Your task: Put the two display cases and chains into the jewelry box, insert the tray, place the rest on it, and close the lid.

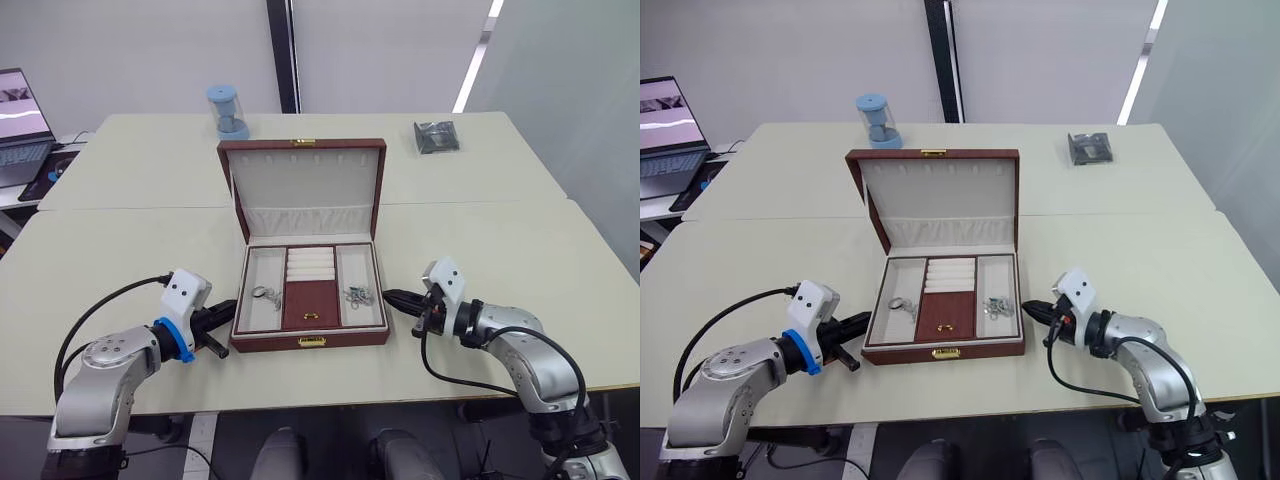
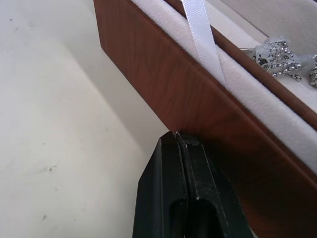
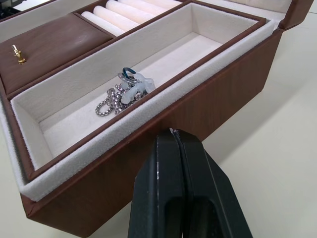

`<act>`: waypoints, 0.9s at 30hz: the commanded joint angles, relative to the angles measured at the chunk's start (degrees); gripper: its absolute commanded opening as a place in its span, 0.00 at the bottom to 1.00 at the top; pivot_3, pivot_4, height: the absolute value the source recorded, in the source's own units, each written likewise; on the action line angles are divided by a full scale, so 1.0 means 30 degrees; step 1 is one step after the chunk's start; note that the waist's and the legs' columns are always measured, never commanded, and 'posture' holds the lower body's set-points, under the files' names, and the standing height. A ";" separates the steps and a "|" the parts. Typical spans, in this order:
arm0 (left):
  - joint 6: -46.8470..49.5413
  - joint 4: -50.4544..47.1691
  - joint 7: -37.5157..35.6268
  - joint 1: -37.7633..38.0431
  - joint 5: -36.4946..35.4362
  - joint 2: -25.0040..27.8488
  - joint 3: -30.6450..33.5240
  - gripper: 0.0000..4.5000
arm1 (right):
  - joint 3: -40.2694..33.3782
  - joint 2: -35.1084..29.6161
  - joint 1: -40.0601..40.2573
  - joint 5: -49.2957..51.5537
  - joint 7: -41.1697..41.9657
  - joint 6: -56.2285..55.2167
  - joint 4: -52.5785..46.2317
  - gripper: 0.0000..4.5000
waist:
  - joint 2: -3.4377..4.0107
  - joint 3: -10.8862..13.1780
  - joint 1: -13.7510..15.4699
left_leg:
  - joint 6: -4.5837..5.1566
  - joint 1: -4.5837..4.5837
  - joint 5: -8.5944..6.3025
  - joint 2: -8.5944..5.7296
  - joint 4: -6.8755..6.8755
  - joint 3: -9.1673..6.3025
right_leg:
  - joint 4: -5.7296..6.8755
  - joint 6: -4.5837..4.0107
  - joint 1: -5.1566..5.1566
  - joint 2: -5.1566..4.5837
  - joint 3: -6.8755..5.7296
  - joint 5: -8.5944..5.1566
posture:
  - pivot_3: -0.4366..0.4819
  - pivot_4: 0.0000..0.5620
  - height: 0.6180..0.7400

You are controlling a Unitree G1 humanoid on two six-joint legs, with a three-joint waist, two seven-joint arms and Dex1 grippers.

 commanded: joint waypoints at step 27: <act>-0.6310 -1.0943 0.2503 1.0064 -0.6278 -0.2521 0.6241 0.00 | -0.2495 -0.1465 -0.7103 0.1807 0.2048 -0.4397 0.7623 0.00 | -0.0032 0.0035 -0.0078 | 0.0005 0.0001 -0.0002 0.0007 -0.0008 0.0019 | -0.0034 -0.0005 0.0010 -0.0011 0.0016 0.0003 | 0.48 0.27 1.00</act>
